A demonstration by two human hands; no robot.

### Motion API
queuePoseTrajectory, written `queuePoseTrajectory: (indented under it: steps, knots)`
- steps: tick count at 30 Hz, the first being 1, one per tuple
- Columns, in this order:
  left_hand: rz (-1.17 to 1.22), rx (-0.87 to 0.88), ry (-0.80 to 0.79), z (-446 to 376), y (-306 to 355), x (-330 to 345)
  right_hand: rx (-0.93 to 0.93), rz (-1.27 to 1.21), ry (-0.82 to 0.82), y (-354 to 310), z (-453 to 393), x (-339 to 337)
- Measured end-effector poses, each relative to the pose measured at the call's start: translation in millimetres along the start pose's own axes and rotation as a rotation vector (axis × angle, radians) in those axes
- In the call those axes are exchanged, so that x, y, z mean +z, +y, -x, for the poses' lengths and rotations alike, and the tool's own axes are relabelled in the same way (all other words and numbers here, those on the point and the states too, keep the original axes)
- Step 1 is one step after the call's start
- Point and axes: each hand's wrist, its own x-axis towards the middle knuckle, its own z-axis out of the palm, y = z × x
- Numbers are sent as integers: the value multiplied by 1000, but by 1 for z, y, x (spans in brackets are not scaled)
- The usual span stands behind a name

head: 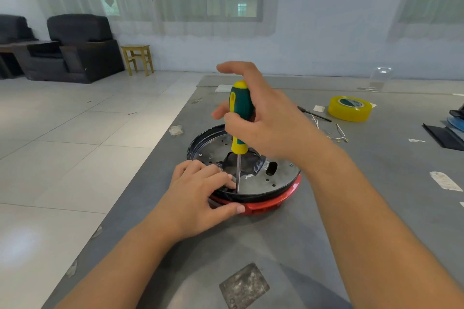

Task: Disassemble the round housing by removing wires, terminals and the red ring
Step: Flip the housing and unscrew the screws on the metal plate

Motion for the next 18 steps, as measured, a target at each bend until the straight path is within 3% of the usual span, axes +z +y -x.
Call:
queuePoseTrajectory:
  steps: [7,14,18]
  knots:
    - [13,-19,15,2,4,2,21,384,323,-1,-4,8]
    - [69,-39,72,4,6,5,23,209,69,-6,3,-20]
    - [89,-39,70,5,4,6,64,189,43,-6,4,-18]
